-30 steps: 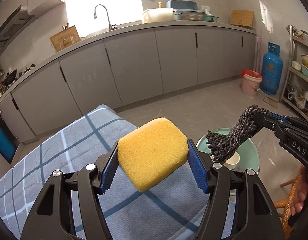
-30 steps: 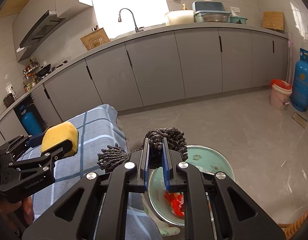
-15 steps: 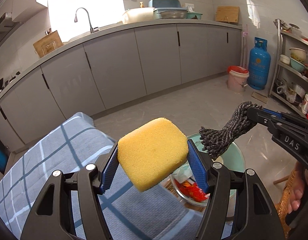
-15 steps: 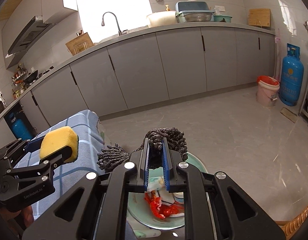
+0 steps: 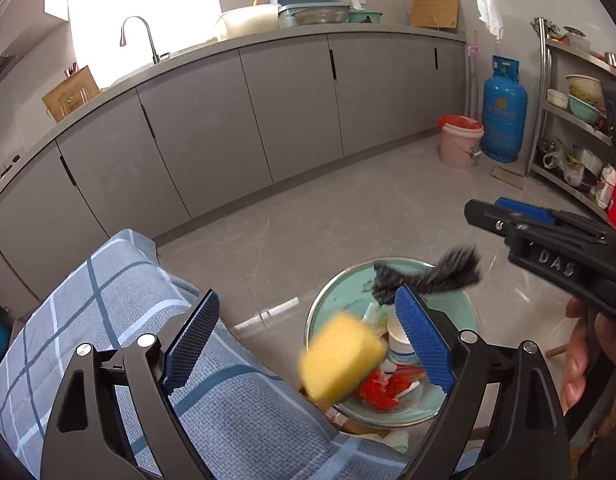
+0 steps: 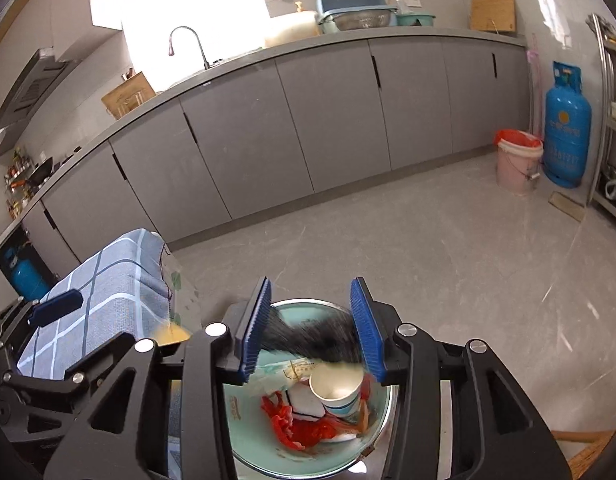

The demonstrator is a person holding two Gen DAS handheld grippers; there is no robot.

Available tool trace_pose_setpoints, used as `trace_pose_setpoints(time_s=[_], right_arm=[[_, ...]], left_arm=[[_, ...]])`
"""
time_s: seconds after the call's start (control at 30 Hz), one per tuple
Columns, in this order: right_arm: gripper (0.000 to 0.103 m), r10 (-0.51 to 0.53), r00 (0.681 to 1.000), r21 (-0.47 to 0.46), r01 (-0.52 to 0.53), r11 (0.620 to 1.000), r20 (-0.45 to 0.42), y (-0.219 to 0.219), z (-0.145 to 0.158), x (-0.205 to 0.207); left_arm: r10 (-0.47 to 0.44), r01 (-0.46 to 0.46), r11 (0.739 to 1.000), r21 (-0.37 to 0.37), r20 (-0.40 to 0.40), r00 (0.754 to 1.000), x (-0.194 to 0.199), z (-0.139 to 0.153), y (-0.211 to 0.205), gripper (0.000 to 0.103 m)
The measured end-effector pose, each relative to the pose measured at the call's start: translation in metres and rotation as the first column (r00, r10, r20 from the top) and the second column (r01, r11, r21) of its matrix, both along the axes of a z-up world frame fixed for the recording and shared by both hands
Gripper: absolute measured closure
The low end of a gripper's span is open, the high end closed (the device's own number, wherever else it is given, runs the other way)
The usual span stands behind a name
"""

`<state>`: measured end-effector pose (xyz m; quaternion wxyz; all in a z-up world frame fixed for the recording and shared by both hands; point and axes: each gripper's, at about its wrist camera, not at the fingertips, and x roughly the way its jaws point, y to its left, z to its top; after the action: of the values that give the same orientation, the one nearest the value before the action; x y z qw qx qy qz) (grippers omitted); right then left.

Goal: Collect trash

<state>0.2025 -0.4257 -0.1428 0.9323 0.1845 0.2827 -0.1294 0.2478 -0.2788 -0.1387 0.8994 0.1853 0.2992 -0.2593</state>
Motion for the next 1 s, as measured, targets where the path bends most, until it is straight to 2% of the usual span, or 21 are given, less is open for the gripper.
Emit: trace_pose_setpoints(time_s=[0.03, 0.1, 0.33, 1.0], right_arm=[[0.047, -0.001, 1.0, 0.003, 0.001, 1.0, 0.001, 0.0, -0.001, -0.001], [0.044, -0.004, 1.0, 0.015, 0.004, 1.0, 0.007, 0.0, -0.002, -0.007], [0.031, -0.029, 0.999, 0.015, 0.029, 0.999, 0.027, 0.005, 0.008, -0.031], [0.028, -0.02, 0.998, -0.057, 0.023, 0.998, 0.06, 0.052, 0.048, -0.06]], left_arm=[[0.007, -0.007, 1.0, 0.011, 0.0, 1.0, 0.001, -0.003, 0.002, 0.011], [0.026, -0.026, 0.999, 0.029, 0.001, 1.0, 0.002, -0.006, 0.007, 0.01], [0.058, -0.058, 0.998, 0.017, -0.006, 0.998, -0.003, -0.003, 0.028, 0.007], [0.098, -0.095, 0.991, -0.092, 0.029, 0.995, -0.022, 0.039, 0.083, 0.007]])
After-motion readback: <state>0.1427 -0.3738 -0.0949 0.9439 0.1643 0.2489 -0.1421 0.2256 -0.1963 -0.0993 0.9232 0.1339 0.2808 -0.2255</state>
